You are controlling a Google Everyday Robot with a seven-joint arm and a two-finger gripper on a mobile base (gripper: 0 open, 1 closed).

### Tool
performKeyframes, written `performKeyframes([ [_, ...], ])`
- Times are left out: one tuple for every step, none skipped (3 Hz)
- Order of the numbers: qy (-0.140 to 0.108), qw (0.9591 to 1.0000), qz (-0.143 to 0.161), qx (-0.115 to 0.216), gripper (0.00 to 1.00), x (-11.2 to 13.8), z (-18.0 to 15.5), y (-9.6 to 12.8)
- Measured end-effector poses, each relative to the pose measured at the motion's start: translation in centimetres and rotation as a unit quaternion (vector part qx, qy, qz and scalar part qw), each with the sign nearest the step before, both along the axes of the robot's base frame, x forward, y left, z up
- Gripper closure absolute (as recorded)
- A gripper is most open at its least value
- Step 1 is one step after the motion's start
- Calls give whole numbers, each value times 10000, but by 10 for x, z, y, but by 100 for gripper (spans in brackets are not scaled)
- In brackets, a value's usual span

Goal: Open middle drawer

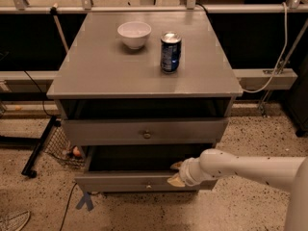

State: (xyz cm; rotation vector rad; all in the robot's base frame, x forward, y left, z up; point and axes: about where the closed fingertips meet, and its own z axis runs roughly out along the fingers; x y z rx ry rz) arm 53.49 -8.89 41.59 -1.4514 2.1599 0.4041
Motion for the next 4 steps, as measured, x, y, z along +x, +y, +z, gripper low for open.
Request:
performKeyframes([
  [121,9999,-40,81,100,-13,0,0],
  [134,9999,-33,73,100,-14,-1,0],
  [135,9999,-32,73,100,-14,0,0],
  [136,9999,-32,73,100,-14,0,0],
])
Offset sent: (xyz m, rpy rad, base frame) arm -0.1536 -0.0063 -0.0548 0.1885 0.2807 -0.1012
